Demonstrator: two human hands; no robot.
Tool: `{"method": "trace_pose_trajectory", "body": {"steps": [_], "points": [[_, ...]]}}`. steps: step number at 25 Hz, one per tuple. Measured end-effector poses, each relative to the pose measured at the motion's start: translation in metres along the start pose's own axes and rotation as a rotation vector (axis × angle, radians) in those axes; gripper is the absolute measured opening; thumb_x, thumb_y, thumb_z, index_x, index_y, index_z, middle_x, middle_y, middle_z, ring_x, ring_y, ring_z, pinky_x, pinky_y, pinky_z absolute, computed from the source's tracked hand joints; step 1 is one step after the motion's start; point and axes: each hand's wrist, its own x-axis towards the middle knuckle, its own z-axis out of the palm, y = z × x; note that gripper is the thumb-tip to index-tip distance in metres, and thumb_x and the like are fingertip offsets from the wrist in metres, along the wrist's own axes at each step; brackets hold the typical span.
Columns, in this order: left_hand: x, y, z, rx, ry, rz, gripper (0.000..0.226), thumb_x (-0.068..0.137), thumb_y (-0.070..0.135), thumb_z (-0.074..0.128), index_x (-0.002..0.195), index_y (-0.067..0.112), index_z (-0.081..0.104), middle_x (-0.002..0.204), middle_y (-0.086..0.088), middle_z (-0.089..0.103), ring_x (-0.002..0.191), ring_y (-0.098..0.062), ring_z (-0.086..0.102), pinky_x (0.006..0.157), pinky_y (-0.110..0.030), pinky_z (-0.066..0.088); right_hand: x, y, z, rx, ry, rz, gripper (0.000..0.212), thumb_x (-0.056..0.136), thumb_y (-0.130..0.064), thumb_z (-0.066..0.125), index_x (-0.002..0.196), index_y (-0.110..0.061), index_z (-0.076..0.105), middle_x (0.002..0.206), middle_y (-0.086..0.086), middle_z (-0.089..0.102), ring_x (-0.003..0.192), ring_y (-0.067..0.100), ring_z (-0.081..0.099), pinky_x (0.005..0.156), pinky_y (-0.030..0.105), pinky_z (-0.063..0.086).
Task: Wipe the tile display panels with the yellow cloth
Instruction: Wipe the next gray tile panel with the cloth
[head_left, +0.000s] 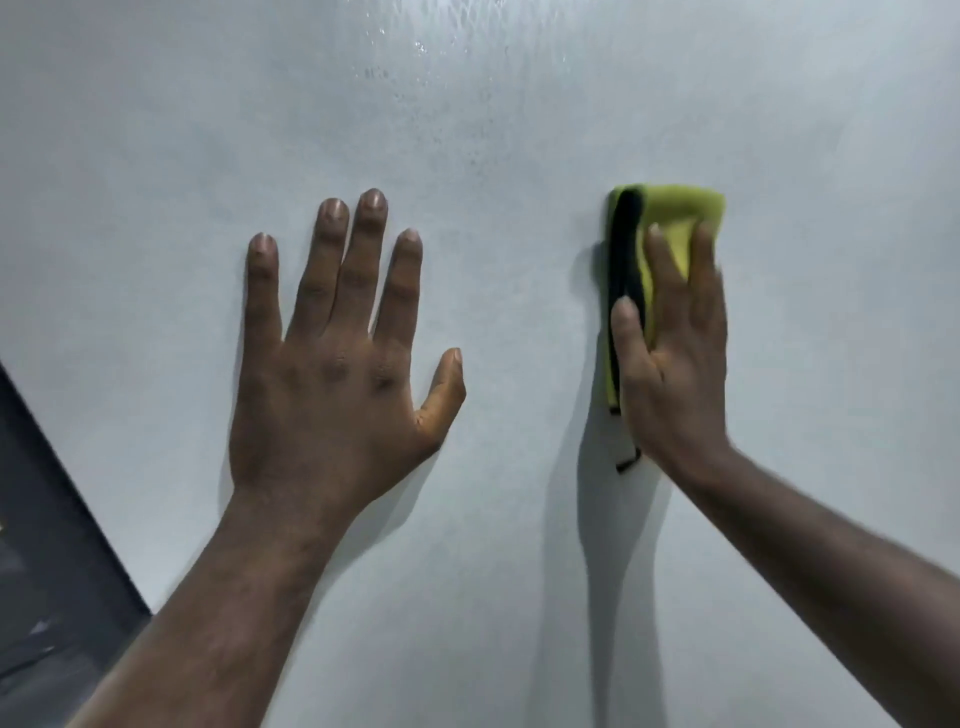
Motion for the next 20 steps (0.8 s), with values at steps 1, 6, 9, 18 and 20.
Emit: {"method": "trace_pose_trajectory", "body": {"steps": [1, 6, 9, 18, 20], "points": [[-0.002, -0.002, -0.001, -0.012, -0.003, 0.006, 0.083, 0.108, 0.058, 0.033, 0.174, 0.011, 0.016, 0.182, -0.016, 0.003, 0.169, -0.033, 0.002, 0.133, -0.066, 0.005, 0.014, -0.018, 0.001, 0.048, 0.002, 0.117, 0.062, 0.110, -0.047, 0.039, 0.168, -0.045, 0.018, 0.179, -0.009, -0.004, 0.165, 0.018, -0.002, 0.132, 0.053, 0.008], [-0.036, -0.027, -0.019, -0.041, -0.033, 0.057, 0.080, 0.104, 0.053, 0.044, 0.171, 0.010, 0.030, 0.181, -0.011, 0.017, 0.167, -0.031, 0.019, 0.133, -0.063, 0.011, -0.027, -0.057, 0.013, -0.123, -0.168, -0.409, 0.059, 0.112, -0.042, 0.043, 0.168, -0.038, 0.024, 0.179, -0.005, 0.001, 0.165, 0.022, -0.002, 0.132, 0.048, 0.011], [-0.078, -0.074, -0.034, -0.005, -0.058, 0.043, 0.084, 0.103, 0.056, 0.042, 0.172, 0.010, 0.026, 0.181, -0.010, 0.014, 0.167, -0.031, 0.017, 0.133, -0.063, 0.010, -0.028, -0.069, 0.017, -0.025, -0.068, -0.112, 0.062, 0.110, -0.046, 0.042, 0.168, -0.043, 0.021, 0.179, -0.007, -0.001, 0.165, 0.019, 0.000, 0.132, 0.049, 0.012], [-0.174, -0.160, -0.036, 0.016, -0.029, 0.115, 0.093, 0.107, 0.065, 0.037, 0.173, 0.005, 0.012, 0.182, -0.012, 0.004, 0.169, -0.028, 0.008, 0.131, -0.062, 0.024, -0.094, -0.187, 0.060, -0.084, -0.030, -0.278, 0.060, 0.110, -0.041, 0.044, 0.167, -0.034, 0.028, 0.179, -0.001, 0.007, 0.165, 0.019, 0.007, 0.131, 0.052, 0.017], [-0.184, -0.169, -0.034, -0.031, -0.026, 0.135, 0.095, 0.106, 0.067, 0.036, 0.173, 0.006, 0.009, 0.182, -0.011, 0.002, 0.169, -0.027, 0.007, 0.132, -0.060, 0.025, -0.082, -0.224, 0.069, 0.039, 0.019, 0.077, 0.062, 0.108, -0.046, 0.039, 0.168, -0.038, 0.023, 0.179, -0.004, 0.002, 0.164, 0.017, 0.005, 0.132, 0.049, 0.012]]}}
